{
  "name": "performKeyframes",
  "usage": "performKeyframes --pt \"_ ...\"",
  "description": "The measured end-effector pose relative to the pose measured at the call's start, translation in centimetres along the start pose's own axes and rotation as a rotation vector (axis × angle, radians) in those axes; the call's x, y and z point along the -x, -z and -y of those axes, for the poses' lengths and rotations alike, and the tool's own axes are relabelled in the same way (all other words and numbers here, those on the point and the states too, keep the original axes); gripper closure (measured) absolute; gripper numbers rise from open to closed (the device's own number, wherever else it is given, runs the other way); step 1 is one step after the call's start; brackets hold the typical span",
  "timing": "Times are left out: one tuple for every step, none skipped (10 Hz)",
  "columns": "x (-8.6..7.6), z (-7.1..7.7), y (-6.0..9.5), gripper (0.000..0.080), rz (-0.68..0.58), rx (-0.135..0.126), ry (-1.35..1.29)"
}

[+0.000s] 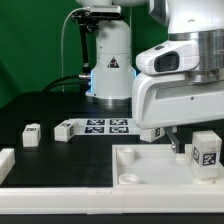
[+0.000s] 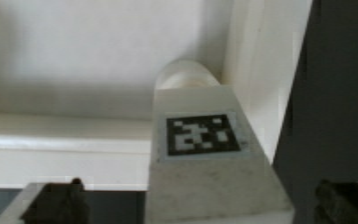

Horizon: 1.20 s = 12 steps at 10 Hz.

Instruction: Assemble one leg

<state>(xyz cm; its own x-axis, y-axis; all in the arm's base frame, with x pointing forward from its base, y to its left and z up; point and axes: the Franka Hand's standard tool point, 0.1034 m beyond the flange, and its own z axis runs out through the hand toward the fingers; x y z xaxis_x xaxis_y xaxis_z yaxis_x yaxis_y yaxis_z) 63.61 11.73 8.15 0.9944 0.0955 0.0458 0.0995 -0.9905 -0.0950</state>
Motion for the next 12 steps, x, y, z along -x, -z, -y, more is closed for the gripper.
performKeyframes --pt "0.02 -0.03 -0.02 0.0261 0.000 0.000 0.000" --pt "0.03 -0.03 -0.03 0.0395 0.001 0.000 0.000" --pt "0.03 -0.03 -0.03 0.0395 0.001 0.000 0.000" --pt "0.03 -0.04 -0.03 0.0510 0.001 0.000 0.000" --pt "0.03 -0.03 -0.03 0.0509 0.000 0.000 -0.001" --pt "0.03 -0.05 -0.03 0.0509 0.000 0.000 -0.024" --pt "0.01 -0.03 -0.05 0.0509 -0.002 0.000 -0.048" --pt "0.08 -0.16 -0.05 0.0509 -0.010 0.007 -0.249" --pt "0.11 -0.27 -0.04 0.0509 -0.012 0.016 -0.418" --pt "0.18 -0.31 -0.06 0.0509 -0.012 0.022 -0.550" --pt "0.28 -0.31 -0.06 0.0509 -0.012 0.029 -0.720" --pt "0.44 -0.19 -0.10 0.0509 -0.013 0.041 -0.913"
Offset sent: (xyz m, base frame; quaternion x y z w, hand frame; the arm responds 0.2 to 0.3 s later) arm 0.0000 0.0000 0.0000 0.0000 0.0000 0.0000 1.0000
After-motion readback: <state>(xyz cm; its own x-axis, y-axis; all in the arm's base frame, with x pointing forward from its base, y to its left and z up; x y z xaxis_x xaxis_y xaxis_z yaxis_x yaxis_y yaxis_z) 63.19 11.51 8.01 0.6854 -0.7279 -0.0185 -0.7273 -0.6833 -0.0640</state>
